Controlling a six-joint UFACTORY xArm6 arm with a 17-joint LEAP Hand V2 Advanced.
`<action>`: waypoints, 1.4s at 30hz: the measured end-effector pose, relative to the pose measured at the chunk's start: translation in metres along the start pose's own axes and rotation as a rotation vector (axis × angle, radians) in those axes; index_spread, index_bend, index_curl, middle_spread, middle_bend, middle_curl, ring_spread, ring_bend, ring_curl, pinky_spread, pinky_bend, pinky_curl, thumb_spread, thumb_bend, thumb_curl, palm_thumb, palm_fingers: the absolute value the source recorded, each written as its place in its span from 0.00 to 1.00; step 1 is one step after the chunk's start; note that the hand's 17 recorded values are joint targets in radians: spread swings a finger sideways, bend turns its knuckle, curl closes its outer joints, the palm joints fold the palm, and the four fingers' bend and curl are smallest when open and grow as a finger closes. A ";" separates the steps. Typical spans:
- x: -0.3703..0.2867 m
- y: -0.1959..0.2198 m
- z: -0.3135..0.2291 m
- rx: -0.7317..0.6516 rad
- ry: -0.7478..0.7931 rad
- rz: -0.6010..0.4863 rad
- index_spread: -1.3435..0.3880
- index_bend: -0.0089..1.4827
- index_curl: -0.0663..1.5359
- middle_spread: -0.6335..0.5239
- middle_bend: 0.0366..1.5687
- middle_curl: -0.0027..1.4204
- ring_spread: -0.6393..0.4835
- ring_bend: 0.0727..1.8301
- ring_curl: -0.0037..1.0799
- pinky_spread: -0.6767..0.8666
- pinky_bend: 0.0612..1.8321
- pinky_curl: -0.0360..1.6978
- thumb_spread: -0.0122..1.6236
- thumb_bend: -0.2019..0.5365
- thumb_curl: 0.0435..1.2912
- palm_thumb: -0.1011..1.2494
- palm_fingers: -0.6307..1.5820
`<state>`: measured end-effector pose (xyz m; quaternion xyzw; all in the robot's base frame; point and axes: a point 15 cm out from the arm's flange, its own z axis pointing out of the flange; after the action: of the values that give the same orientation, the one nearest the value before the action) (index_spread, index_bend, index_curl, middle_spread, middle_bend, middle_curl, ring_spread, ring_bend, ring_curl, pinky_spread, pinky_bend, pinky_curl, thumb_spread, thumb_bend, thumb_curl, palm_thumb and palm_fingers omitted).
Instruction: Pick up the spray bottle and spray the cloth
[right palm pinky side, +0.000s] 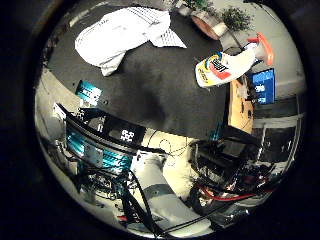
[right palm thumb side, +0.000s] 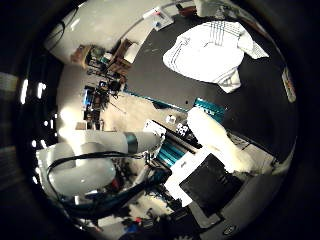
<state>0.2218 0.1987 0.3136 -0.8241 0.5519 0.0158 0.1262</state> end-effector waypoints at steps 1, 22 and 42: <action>0.000 0.000 0.000 0.001 0.000 0.000 0.64 0.14 0.28 0.68 0.09 0.18 0.84 0.15 0.20 0.88 0.39 0.10 0.66 0.25 0.41 0.62 0.44; 0.003 0.000 -0.001 0.000 -0.001 -0.001 0.64 0.14 0.28 0.68 0.09 0.18 0.84 0.15 0.19 0.88 0.40 0.09 0.66 0.25 0.41 0.62 0.44; 0.002 0.001 -0.024 0.059 -0.010 -0.009 0.64 0.14 0.28 0.68 0.09 0.18 0.83 0.16 0.19 0.88 0.41 0.09 0.66 0.25 0.41 0.62 0.44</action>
<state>0.2190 0.1913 0.3360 -0.8223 0.5480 0.0034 0.1533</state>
